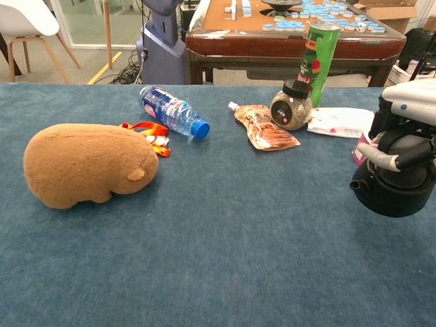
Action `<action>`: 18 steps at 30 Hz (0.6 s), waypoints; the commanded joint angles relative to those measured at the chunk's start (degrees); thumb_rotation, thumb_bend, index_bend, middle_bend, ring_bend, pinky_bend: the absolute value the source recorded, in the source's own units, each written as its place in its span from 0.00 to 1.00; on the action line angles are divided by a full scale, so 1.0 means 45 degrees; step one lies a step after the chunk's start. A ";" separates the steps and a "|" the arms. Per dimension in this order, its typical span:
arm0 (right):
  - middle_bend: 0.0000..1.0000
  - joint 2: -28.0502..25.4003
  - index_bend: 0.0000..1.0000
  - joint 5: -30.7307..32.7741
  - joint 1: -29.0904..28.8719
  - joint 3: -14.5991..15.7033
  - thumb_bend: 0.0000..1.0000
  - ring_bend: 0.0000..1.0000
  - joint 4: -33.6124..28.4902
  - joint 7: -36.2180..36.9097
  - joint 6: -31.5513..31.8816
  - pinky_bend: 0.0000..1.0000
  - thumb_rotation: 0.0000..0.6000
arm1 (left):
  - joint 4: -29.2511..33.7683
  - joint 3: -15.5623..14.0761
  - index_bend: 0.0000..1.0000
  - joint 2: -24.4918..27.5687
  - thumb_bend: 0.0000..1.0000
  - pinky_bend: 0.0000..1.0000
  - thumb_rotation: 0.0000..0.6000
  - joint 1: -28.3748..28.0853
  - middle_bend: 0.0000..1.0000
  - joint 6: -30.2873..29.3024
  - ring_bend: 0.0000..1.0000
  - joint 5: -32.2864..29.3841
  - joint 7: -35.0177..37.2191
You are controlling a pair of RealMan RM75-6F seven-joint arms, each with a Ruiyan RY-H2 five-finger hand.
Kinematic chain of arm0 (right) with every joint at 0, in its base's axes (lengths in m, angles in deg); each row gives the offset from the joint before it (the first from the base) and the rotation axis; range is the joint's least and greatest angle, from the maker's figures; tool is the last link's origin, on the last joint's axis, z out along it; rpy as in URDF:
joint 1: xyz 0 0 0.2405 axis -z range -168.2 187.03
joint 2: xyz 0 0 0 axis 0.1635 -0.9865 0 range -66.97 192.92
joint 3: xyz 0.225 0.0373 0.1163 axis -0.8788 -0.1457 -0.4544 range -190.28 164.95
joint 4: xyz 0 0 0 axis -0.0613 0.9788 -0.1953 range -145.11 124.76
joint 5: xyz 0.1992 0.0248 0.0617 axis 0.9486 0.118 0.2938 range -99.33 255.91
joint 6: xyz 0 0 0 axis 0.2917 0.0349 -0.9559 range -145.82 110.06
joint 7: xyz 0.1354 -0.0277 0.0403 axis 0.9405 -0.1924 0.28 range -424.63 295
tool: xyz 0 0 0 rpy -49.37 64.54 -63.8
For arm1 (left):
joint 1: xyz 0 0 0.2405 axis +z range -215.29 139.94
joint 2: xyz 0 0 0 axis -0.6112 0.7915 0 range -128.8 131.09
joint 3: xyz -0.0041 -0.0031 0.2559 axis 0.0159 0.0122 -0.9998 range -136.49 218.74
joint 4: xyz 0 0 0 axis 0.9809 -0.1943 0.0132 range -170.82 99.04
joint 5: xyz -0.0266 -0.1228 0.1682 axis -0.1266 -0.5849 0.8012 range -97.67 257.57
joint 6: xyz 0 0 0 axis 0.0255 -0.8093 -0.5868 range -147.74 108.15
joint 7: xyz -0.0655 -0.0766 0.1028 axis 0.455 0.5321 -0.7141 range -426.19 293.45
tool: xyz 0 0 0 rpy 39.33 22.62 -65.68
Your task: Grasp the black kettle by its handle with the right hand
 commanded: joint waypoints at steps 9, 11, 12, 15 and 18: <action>0.96 -0.0041 1.00 -0.0063 0.0046 0.0077 0.55 0.85 0.0024 -0.0216 0.0166 0.45 0.88 | -0.0070 0.0025 0.11 -0.0072 0.20 0.05 1.00 -0.0084 0.05 0.0131 0.15 -0.0047 0.0028; 0.96 -0.0048 1.00 -0.0070 0.0050 0.0087 0.55 0.85 0.0010 -0.0272 0.0187 0.45 0.88 | -0.0081 0.0029 0.11 -0.0082 0.20 0.05 1.00 -0.0096 0.05 0.0139 0.15 -0.0042 0.0046; 0.96 -0.0066 1.00 -0.0073 0.0044 0.0097 0.55 0.85 -0.0003 -0.0292 0.0175 0.45 0.88 | -0.0091 0.0028 0.11 -0.0087 0.20 0.05 1.00 -0.0104 0.05 0.0150 0.15 -0.0041 0.0053; 0.96 -0.0083 1.00 -0.0057 0.0041 0.0102 0.55 0.85 -0.0010 -0.0375 0.0186 0.45 0.88 | -0.0118 0.0020 0.11 -0.0106 0.20 0.05 1.00 -0.0112 0.05 0.0169 0.15 -0.0043 0.0074; 0.96 -0.0093 1.00 -0.0039 0.0042 0.0110 0.55 0.85 -0.0041 -0.0409 0.0190 0.45 0.88 | -0.0140 0.0017 0.11 -0.0116 0.20 0.05 1.00 -0.0105 0.05 0.0158 0.15 -0.0048 0.0106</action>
